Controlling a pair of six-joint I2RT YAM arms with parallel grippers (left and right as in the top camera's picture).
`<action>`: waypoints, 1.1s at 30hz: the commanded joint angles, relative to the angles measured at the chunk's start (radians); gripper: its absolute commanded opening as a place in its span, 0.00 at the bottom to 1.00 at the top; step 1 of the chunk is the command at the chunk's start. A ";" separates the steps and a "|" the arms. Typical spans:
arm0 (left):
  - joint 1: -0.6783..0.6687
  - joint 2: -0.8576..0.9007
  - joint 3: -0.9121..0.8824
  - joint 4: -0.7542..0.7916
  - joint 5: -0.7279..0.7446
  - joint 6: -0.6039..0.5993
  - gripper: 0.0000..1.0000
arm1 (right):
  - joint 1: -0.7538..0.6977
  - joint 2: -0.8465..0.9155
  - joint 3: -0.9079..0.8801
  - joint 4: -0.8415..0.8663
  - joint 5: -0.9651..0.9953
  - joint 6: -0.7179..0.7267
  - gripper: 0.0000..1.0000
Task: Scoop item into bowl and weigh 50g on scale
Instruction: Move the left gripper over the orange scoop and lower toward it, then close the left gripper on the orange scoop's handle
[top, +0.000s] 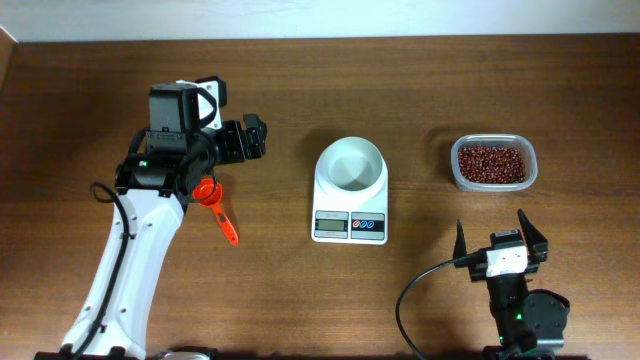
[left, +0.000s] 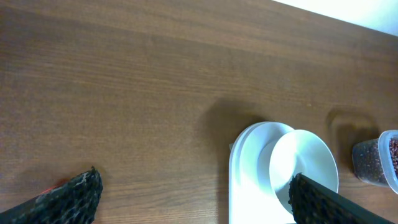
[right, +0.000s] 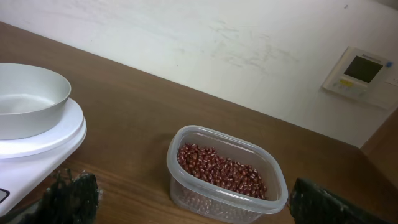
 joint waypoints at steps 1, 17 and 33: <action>0.002 0.002 0.016 -0.016 -0.014 -0.014 0.99 | 0.006 -0.003 -0.005 -0.005 0.008 0.007 0.99; 0.001 0.003 -0.053 -0.399 -0.240 -0.228 0.64 | 0.006 -0.003 -0.005 -0.005 0.008 0.007 0.99; 0.002 0.013 -0.447 0.038 -0.446 -0.334 0.56 | 0.006 -0.003 -0.005 -0.005 0.008 0.007 0.99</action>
